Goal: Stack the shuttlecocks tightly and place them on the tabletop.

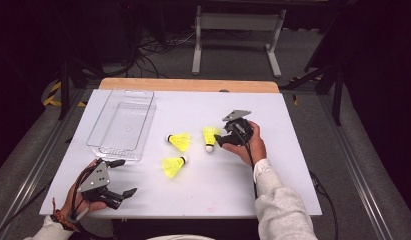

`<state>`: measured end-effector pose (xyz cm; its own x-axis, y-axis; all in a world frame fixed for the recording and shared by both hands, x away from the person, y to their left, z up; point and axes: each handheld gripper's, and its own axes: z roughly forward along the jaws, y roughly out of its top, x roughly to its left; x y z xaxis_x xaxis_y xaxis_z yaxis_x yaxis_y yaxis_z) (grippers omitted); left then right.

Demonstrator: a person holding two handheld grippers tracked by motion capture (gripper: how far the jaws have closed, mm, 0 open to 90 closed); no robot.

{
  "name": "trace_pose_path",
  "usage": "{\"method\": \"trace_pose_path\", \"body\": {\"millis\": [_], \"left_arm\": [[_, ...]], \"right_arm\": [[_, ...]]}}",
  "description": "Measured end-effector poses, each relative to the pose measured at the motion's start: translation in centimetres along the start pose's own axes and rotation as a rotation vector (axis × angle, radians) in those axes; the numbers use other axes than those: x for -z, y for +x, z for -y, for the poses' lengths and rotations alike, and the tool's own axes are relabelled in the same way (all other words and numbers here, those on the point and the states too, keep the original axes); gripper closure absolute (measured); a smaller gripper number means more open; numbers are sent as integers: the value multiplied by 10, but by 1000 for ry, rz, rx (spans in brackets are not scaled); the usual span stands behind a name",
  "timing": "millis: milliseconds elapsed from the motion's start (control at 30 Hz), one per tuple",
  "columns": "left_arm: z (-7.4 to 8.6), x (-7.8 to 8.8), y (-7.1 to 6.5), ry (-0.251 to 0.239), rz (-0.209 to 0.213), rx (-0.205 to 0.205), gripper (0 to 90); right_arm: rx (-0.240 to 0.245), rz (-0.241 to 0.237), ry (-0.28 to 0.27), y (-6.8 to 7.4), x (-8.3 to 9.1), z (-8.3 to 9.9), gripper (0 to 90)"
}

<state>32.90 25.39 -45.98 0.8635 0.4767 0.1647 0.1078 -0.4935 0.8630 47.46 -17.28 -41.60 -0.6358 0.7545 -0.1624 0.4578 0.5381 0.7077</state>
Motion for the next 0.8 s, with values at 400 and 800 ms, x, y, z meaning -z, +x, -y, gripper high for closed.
{"method": "trace_pose_path", "body": {"millis": [400, 800], "left_arm": [[0, 0, 0, 2, 2, -1, 44], [0, 1, 0, -3, 5, -1, 45]], "right_arm": [[34, -29, -64, 26, -20, -32, 238], [109, 44, 20, 32, -44, -47, 242]]}}
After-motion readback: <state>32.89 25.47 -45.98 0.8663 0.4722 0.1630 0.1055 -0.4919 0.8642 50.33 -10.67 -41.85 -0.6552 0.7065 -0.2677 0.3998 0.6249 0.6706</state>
